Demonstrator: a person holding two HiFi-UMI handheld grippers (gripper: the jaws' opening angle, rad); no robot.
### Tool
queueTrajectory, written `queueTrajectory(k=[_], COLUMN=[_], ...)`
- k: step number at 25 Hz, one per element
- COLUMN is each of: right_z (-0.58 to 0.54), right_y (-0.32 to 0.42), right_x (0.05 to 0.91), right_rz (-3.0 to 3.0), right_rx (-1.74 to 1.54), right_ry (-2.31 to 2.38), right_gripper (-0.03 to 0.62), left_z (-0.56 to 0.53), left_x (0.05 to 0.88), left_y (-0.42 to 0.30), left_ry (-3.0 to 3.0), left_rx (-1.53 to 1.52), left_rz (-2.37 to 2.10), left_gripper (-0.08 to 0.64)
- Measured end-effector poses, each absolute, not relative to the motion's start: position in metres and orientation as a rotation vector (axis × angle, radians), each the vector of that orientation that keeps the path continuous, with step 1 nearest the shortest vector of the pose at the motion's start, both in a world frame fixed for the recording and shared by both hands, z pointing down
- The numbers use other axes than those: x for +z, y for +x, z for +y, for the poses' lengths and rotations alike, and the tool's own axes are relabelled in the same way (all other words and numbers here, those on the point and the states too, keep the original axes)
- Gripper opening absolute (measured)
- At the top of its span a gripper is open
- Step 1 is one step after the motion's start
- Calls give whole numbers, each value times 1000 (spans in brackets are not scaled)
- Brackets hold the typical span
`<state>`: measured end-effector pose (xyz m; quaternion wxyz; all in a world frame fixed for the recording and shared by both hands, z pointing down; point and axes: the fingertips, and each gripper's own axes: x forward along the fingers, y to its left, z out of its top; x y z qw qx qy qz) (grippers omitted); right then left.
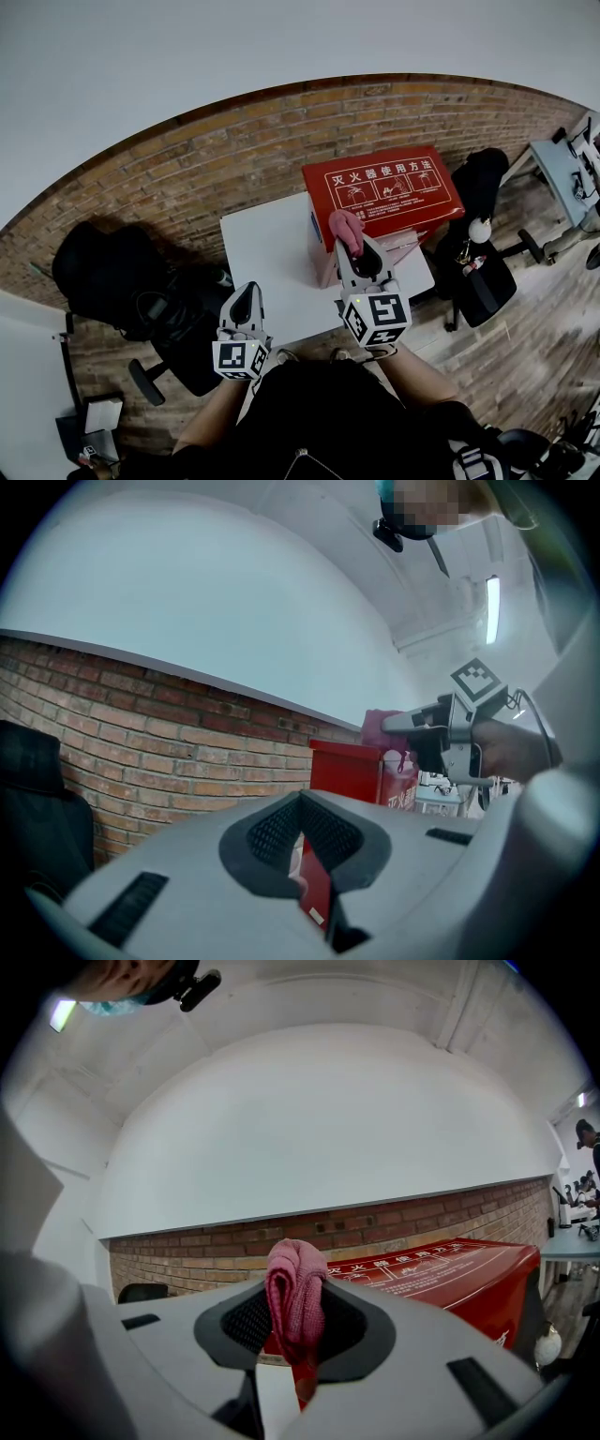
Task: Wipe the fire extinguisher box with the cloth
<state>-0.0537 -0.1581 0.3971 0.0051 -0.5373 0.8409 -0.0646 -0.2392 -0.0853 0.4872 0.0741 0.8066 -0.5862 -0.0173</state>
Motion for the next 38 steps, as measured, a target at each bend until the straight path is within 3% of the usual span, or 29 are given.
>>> queueTrajectory(k=[38], right_z=[-216], right_y=[-98], right_x=[385], right_rz=[2894], right_rx=[-120], right_ry=[-1934], right_gripper=[118], left_z=[-111], left_x=[524], left_y=[-304], left_ry=[2433], left_rx=[-58], left_rz=[-1623], left_gripper=[21])
